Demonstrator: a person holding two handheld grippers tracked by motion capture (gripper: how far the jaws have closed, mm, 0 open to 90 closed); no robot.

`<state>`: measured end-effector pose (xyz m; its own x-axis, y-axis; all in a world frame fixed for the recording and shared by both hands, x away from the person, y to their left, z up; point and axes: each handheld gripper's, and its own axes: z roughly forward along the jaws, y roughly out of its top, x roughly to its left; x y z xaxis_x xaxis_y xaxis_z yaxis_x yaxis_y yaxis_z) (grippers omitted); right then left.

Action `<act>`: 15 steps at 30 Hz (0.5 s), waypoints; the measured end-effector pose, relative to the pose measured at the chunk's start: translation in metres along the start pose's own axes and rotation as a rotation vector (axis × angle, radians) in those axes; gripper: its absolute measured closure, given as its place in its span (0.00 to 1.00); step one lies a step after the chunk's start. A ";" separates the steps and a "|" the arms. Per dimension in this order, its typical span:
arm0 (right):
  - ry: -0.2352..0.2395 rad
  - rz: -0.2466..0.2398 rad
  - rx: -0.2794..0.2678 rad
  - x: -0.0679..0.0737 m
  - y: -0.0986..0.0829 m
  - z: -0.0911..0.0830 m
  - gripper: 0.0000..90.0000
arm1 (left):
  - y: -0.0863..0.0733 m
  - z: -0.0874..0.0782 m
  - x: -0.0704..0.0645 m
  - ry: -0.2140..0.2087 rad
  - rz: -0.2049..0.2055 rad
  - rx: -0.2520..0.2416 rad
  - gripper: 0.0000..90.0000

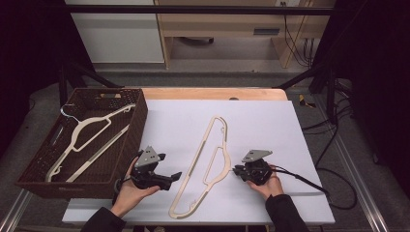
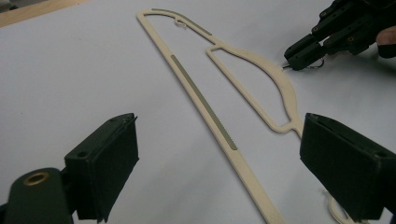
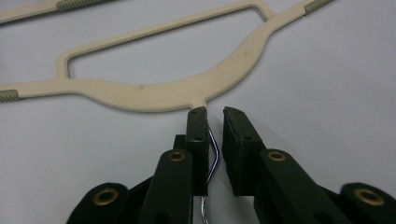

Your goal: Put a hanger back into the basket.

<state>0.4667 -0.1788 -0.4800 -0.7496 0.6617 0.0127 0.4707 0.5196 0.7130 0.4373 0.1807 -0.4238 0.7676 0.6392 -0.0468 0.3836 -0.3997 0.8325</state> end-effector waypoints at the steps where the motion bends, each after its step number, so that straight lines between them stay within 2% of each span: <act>1: 0.000 0.002 0.001 0.000 0.000 0.000 0.93 | 0.000 0.001 -0.001 -0.004 -0.002 0.003 0.13; 8: 0.021 -0.001 0.004 -0.002 0.000 0.000 0.97 | 0.005 0.013 -0.013 -0.027 0.028 0.027 0.13; 10: 0.020 0.005 0.004 -0.002 0.001 0.000 0.97 | 0.007 0.022 -0.022 -0.042 0.053 0.046 0.13; 15: 0.031 -0.004 0.005 -0.002 0.001 -0.002 0.98 | 0.016 0.036 -0.036 -0.066 0.085 0.062 0.14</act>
<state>0.4683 -0.1808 -0.4779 -0.7653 0.6429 0.0319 0.4701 0.5244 0.7099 0.4343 0.1271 -0.4283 0.8299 0.5577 -0.0150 0.3450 -0.4919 0.7994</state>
